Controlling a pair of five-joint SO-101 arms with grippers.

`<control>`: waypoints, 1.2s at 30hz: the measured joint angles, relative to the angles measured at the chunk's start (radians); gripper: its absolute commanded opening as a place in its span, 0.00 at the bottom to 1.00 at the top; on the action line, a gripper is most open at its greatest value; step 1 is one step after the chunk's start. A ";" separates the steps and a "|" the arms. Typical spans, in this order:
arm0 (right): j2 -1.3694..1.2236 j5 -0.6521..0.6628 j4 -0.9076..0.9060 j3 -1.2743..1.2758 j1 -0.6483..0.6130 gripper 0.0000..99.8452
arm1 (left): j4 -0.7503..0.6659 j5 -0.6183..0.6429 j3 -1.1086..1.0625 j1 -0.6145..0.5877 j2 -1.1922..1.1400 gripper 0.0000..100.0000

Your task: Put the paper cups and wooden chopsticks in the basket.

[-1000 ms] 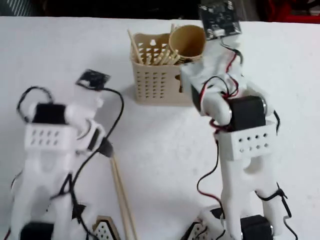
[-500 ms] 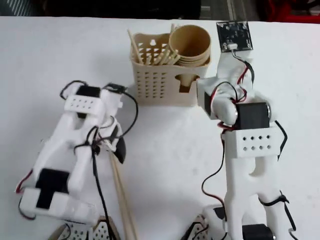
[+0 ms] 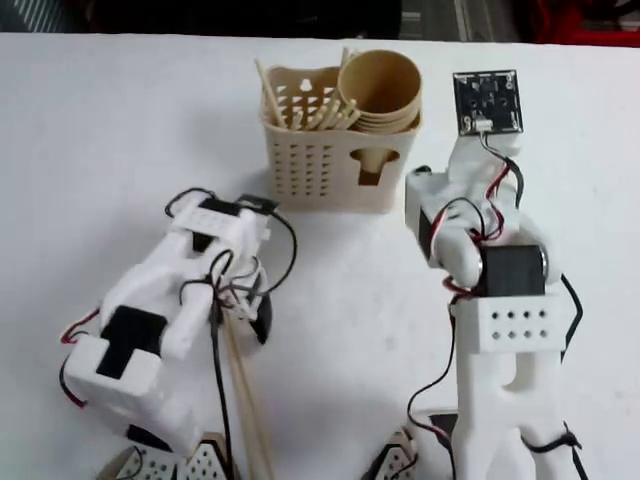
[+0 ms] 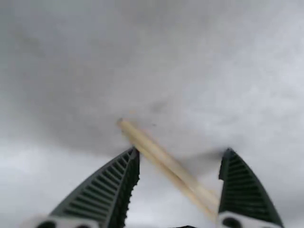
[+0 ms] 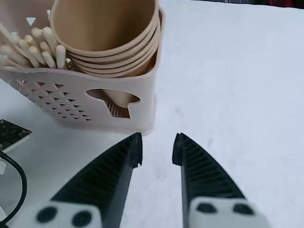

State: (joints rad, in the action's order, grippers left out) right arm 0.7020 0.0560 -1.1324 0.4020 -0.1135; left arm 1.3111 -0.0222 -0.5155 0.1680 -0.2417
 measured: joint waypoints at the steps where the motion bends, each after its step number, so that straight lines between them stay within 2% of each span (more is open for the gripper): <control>1: 0.006 0.000 0.000 0.002 0.000 0.12 | 0.000 0.000 0.012 0.002 -0.012 0.16; 8: 0.014 0.000 0.000 0.002 0.000 0.12 | 0.008 0.000 0.100 0.034 -0.084 0.02; 21: 0.014 0.000 0.012 0.035 0.000 0.12 | 0.029 0.008 0.249 0.031 -0.130 0.02; 26: 0.014 0.000 0.069 0.086 0.000 0.12 | 0.023 0.003 0.377 0.021 -0.133 0.02; 36: 0.014 0.000 0.100 0.103 0.000 0.12 | 0.193 0.008 0.631 0.003 -0.133 0.02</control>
State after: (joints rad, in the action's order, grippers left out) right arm 0.7158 0.0560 -1.0326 0.5048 -0.1135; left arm 1.5044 -0.0146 0.1151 0.1711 -0.3751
